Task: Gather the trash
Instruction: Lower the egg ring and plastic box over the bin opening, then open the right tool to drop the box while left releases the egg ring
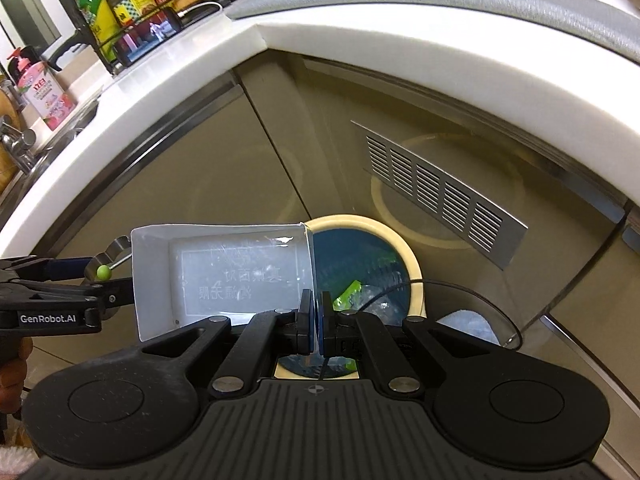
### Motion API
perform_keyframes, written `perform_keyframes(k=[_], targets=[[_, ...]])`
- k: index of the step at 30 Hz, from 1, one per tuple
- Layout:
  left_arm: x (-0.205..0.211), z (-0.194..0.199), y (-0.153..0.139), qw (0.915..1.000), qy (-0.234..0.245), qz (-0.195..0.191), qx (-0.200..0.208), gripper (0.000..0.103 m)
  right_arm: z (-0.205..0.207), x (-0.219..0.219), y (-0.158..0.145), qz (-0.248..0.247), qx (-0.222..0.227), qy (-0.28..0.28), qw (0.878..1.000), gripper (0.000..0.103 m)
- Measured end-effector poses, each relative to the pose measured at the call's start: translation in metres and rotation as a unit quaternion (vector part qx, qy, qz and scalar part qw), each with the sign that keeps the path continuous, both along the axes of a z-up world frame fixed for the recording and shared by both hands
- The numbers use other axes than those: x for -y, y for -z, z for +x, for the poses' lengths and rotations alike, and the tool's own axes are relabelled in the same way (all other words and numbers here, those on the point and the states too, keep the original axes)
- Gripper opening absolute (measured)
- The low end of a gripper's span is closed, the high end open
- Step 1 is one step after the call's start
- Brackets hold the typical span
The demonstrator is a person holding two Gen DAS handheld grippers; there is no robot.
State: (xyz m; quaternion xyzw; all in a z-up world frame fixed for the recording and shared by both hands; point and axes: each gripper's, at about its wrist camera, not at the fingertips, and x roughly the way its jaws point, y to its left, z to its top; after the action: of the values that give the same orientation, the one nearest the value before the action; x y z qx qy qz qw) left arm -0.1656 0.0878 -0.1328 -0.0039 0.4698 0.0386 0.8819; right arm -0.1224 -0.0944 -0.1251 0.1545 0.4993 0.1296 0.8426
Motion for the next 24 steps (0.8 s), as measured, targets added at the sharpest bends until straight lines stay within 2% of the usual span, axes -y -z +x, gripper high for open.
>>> perform_keyframes(k=[7,15,24], targets=[[0.000,0.010,0.011,0.9999,-0.002,-0.005,-0.016,0.089,0.008,0.000,0.013,-0.008,-0.014,0.005,1.000,0.002],[0.002,0.028,0.031,0.9985,0.001,-0.017,-0.053,0.089,0.024,0.001,0.034,-0.013,-0.039,0.010,0.999,0.002],[0.006,0.061,0.061,0.9949,0.010,-0.009,-0.100,0.089,0.056,-0.004,0.060,-0.028,-0.061,0.011,0.998,0.002]])
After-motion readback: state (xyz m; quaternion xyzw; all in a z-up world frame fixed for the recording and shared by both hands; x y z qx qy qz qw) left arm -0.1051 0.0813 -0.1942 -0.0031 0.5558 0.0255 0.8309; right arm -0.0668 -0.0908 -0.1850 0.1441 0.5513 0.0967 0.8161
